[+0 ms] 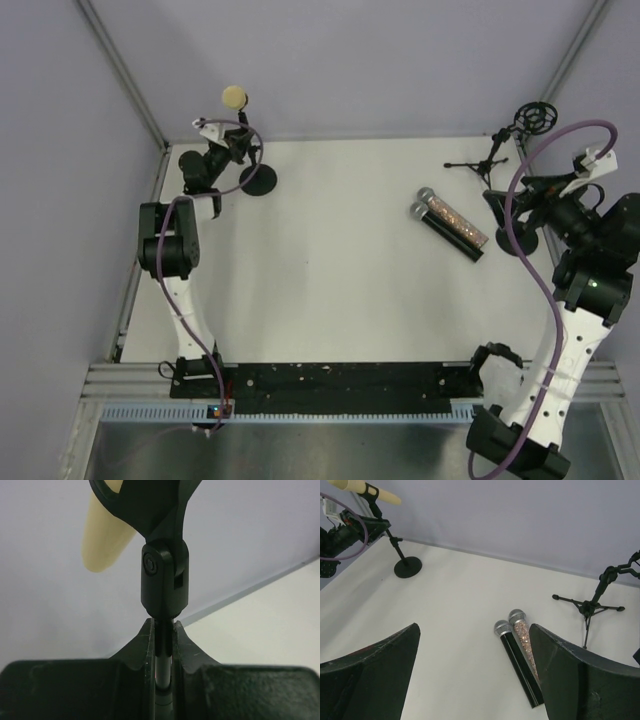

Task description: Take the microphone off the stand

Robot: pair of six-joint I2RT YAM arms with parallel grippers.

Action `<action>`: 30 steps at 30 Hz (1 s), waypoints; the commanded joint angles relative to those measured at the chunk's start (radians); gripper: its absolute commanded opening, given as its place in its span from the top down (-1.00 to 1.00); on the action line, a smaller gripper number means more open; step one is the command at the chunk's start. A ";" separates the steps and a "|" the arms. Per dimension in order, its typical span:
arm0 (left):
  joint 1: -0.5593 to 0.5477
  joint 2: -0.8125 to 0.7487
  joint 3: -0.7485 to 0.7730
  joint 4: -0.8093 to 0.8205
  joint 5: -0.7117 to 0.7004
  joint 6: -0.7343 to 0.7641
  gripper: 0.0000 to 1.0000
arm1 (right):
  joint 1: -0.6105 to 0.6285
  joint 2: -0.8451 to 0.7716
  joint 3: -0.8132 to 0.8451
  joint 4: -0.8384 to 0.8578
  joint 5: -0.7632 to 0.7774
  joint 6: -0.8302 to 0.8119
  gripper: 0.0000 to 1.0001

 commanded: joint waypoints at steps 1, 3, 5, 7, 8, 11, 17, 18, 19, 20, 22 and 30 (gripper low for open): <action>-0.003 -0.131 -0.094 0.093 0.224 -0.141 1.00 | 0.067 0.020 0.027 0.039 -0.011 -0.024 -0.77; -0.002 -0.176 -0.135 0.162 0.336 -0.258 1.00 | 0.137 0.040 0.058 -0.007 0.029 -0.088 -0.77; -0.005 -0.222 -0.182 0.279 0.433 -0.391 1.00 | 0.200 0.063 0.089 -0.050 0.051 -0.131 -0.77; -0.016 -0.271 -0.229 0.368 0.534 -0.494 1.00 | 0.249 0.079 0.101 -0.063 0.032 -0.163 -0.77; -0.025 -0.298 -0.255 0.418 0.580 -0.554 1.00 | 0.271 0.089 0.110 -0.069 0.011 -0.188 -0.77; -0.054 -0.374 -0.341 0.449 0.666 -0.663 1.00 | 0.355 0.118 0.139 -0.101 -0.034 -0.289 -0.77; -0.160 -0.550 -0.568 0.449 0.768 -0.579 1.00 | 0.619 0.208 0.184 -0.159 -0.024 -0.453 -0.77; -0.178 -0.574 -0.593 0.448 0.787 -0.582 1.00 | 0.649 0.231 0.193 -0.159 -0.043 -0.461 -0.77; -0.198 -0.597 -0.611 0.448 0.803 -0.588 1.00 | 0.669 0.257 0.207 -0.156 -0.064 -0.463 -0.77; -0.218 -0.620 -0.619 0.449 0.823 -0.599 1.00 | 0.691 0.279 0.219 -0.158 -0.093 -0.458 -0.77; -0.253 -0.659 -0.627 0.448 0.850 -0.637 1.00 | 0.738 0.325 0.244 -0.156 -0.127 -0.452 -0.77; -0.417 -0.748 -0.697 0.385 0.889 -0.657 1.00 | 0.926 0.457 0.374 -0.162 -0.175 -0.415 -0.77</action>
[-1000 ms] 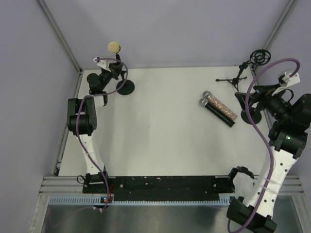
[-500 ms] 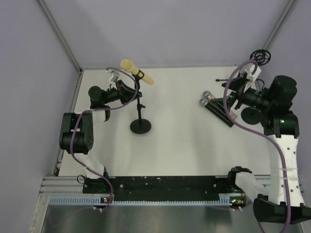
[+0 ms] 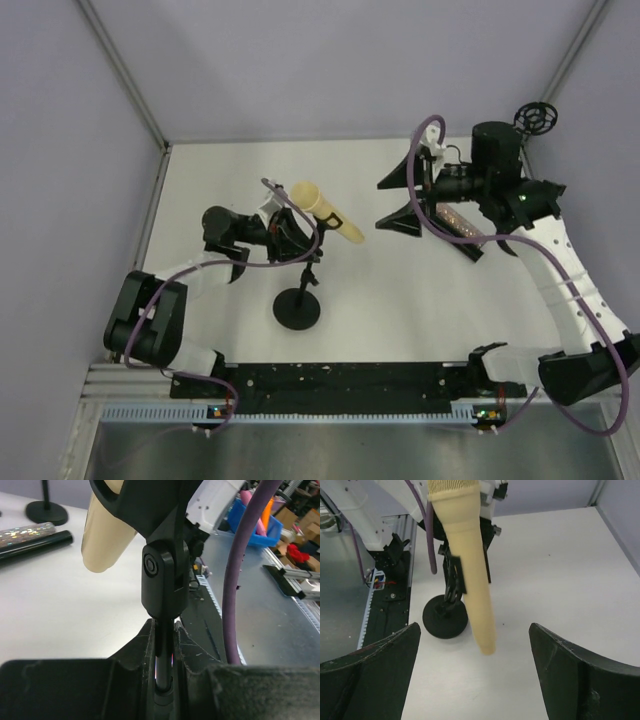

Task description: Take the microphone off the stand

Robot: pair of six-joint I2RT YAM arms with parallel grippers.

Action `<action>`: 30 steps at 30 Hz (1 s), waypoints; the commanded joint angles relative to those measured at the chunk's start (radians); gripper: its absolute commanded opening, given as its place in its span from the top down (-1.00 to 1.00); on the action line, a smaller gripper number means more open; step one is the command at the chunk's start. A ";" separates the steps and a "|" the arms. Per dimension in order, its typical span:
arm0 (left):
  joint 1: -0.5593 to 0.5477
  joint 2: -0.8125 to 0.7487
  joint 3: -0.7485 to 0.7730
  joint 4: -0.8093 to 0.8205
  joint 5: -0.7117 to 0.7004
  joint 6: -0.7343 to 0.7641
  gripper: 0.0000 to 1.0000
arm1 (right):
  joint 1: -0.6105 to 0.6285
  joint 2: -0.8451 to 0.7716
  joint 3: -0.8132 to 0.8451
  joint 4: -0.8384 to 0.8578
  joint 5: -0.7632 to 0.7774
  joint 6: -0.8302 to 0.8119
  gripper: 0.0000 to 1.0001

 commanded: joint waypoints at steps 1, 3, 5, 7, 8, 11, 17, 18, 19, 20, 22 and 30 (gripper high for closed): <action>-0.093 -0.063 -0.036 0.263 0.016 -0.019 1.00 | 0.090 0.041 0.112 0.019 -0.076 0.005 -0.77; -0.125 -0.065 -0.042 0.248 0.004 -0.019 1.00 | 0.125 0.070 0.130 0.019 -0.086 0.022 -0.76; -0.151 -0.056 -0.039 0.243 -0.004 -0.029 1.00 | 0.154 0.085 0.132 0.019 -0.089 0.025 -0.75; -0.168 -0.046 -0.031 0.242 -0.016 -0.042 1.00 | 0.185 0.088 0.126 0.019 -0.082 0.021 -0.76; -0.175 -0.040 -0.028 0.240 -0.021 -0.043 1.00 | 0.200 0.090 0.119 0.020 -0.080 0.019 -0.76; -0.193 -0.027 -0.016 0.232 -0.031 -0.054 1.00 | 0.232 0.104 0.112 0.020 -0.088 0.024 -0.76; -0.202 -0.019 -0.011 0.199 -0.030 -0.043 1.00 | 0.255 0.142 0.106 0.065 -0.119 0.085 -0.57; -0.204 -0.020 -0.013 0.191 -0.030 -0.036 1.00 | 0.257 0.150 0.104 0.072 -0.122 0.094 -0.54; -0.202 -0.022 -0.014 0.185 -0.030 -0.031 1.00 | 0.258 0.156 0.103 0.079 -0.131 0.100 -0.51; -0.202 -0.023 -0.017 0.177 -0.031 -0.025 1.00 | 0.266 0.163 0.101 0.079 -0.129 0.105 -0.48; -0.202 -0.028 -0.017 0.160 -0.035 -0.011 1.00 | 0.281 0.170 0.092 0.080 -0.114 0.097 -0.47; -0.204 -0.039 -0.022 0.108 -0.028 0.027 1.00 | 0.304 0.213 0.115 0.086 -0.108 0.113 -0.17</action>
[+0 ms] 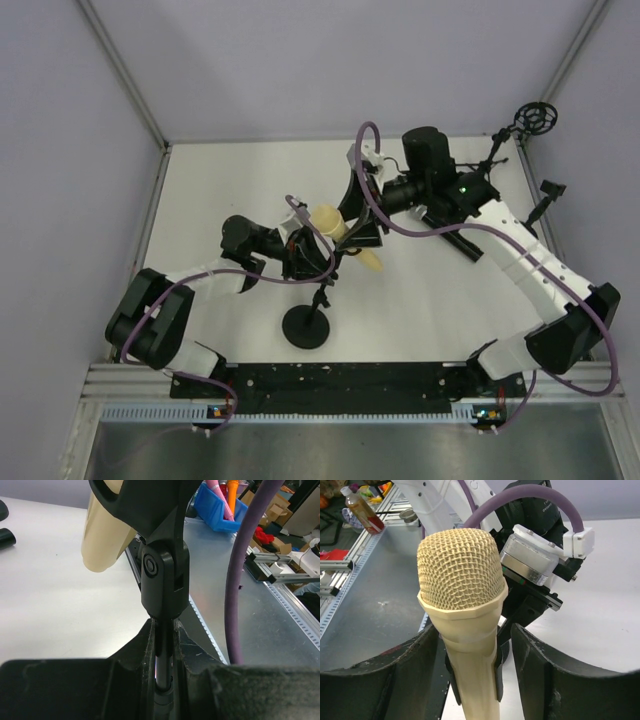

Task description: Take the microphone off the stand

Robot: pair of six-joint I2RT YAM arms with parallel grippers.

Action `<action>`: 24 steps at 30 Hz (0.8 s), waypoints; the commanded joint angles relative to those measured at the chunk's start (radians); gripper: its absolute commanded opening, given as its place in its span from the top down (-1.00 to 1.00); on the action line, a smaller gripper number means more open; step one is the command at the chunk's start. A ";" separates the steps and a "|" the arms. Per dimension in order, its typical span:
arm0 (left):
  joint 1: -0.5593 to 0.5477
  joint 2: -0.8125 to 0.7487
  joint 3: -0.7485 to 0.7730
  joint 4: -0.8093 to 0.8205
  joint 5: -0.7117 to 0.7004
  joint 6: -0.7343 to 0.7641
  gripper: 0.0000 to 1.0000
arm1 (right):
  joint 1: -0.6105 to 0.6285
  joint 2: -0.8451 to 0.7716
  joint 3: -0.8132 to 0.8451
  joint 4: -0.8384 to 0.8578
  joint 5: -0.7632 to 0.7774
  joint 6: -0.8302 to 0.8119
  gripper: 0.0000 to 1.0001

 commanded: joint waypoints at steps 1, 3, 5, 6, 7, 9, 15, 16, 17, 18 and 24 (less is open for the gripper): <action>-0.004 -0.033 0.028 0.099 -0.027 0.014 1.00 | 0.013 0.016 0.036 0.039 -0.022 0.015 -0.12; -0.004 -0.040 0.023 0.077 -0.024 0.034 1.00 | 0.013 0.015 0.042 0.037 -0.030 0.015 0.02; -0.002 -0.054 0.022 0.021 -0.024 0.072 1.00 | 0.013 0.016 0.043 0.036 -0.033 0.017 0.16; -0.002 -0.059 0.020 -0.008 -0.027 0.097 1.00 | 0.014 0.019 0.042 0.036 -0.033 0.015 0.24; -0.002 -0.063 0.022 -0.053 -0.029 0.121 1.00 | 0.013 0.019 0.043 0.034 -0.036 0.017 0.32; -0.002 -0.071 0.025 -0.113 -0.029 0.163 1.00 | 0.013 0.021 0.043 0.034 -0.036 0.015 0.34; -0.001 -0.089 0.034 -0.254 -0.033 0.259 1.00 | 0.013 0.002 0.047 0.036 -0.018 -0.014 0.55; 0.002 -0.095 0.033 -0.274 -0.038 0.278 1.00 | 0.013 -0.004 0.042 0.037 -0.014 -0.020 0.63; 0.007 -0.105 0.036 -0.300 -0.047 0.293 0.95 | 0.013 -0.010 0.037 0.036 -0.008 -0.025 0.72; 0.011 -0.111 0.037 -0.328 -0.053 0.318 0.91 | 0.013 -0.016 0.030 0.036 -0.001 -0.028 0.80; 0.036 -0.165 0.060 -0.510 -0.107 0.459 0.48 | 0.013 -0.099 -0.050 0.114 0.097 0.007 1.00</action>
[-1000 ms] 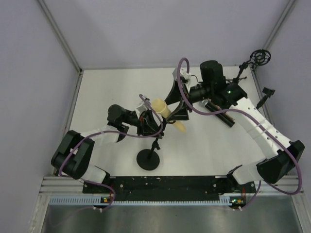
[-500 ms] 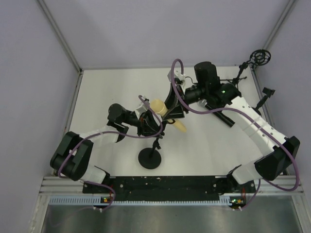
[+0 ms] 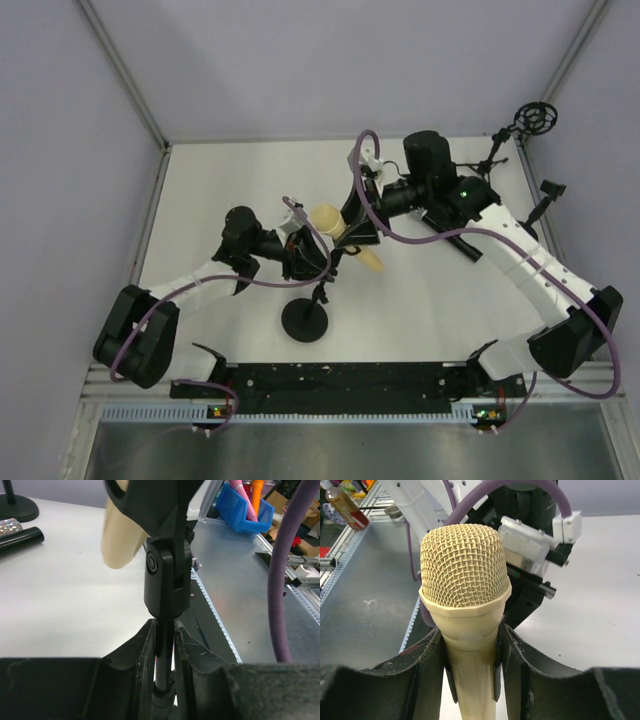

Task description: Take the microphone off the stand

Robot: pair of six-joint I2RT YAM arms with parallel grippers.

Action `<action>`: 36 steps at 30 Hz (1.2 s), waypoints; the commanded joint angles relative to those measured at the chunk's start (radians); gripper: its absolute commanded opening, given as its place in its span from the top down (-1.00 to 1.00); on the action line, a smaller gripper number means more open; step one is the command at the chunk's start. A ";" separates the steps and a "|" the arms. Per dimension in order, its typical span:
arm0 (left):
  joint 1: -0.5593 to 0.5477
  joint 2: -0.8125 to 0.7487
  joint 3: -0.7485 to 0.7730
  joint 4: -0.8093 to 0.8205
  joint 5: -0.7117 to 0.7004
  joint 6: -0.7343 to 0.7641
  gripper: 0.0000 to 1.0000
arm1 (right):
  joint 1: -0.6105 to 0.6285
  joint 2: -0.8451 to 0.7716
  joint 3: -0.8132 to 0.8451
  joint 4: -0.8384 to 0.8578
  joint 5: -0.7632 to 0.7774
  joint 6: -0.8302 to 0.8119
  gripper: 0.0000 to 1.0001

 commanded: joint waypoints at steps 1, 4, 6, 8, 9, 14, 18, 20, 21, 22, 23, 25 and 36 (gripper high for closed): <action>0.023 -0.078 0.059 -0.127 -0.057 0.128 0.33 | 0.008 -0.115 -0.046 0.122 0.082 0.052 1.00; 0.030 -0.093 0.065 -0.124 -0.063 0.128 -0.07 | 0.008 -0.164 -0.109 0.243 0.142 0.142 1.00; 0.031 -0.101 0.070 -0.076 -0.053 0.096 -0.25 | 0.008 -0.189 -0.153 0.318 0.203 0.205 1.00; 0.031 -0.099 0.068 0.022 -0.045 0.021 -0.43 | 0.008 -0.202 -0.189 0.369 0.246 0.244 1.00; 0.031 -0.093 0.061 0.099 -0.042 -0.032 -0.52 | 0.008 -0.205 -0.206 0.390 0.255 0.262 1.00; 0.031 -0.030 0.047 0.354 -0.056 -0.218 -0.98 | 0.009 -0.186 -0.243 0.453 0.272 0.336 1.00; 0.027 -0.015 0.048 0.307 -0.094 -0.174 -0.98 | 0.008 -0.186 -0.253 0.479 0.283 0.365 1.00; 0.023 -0.027 0.050 0.209 -0.126 -0.104 -0.98 | 0.008 -0.189 -0.255 0.487 0.295 0.376 1.00; 0.020 -0.035 0.055 0.145 -0.144 -0.055 -0.98 | 0.009 -0.189 -0.253 0.487 0.303 0.377 1.00; 0.016 -0.045 0.056 0.085 -0.166 -0.003 -0.98 | 0.008 -0.189 -0.255 0.487 0.314 0.377 1.00; 0.013 -0.055 0.068 0.005 -0.192 0.060 -0.96 | 0.008 -0.190 -0.253 0.487 0.324 0.379 1.00; 0.001 -0.064 0.084 -0.096 -0.210 0.128 -0.90 | 0.006 -0.190 -0.261 0.489 0.334 0.377 1.00; -0.016 -0.030 0.090 0.075 -0.198 -0.037 -0.26 | -0.018 -0.209 -0.286 0.504 0.332 0.382 1.00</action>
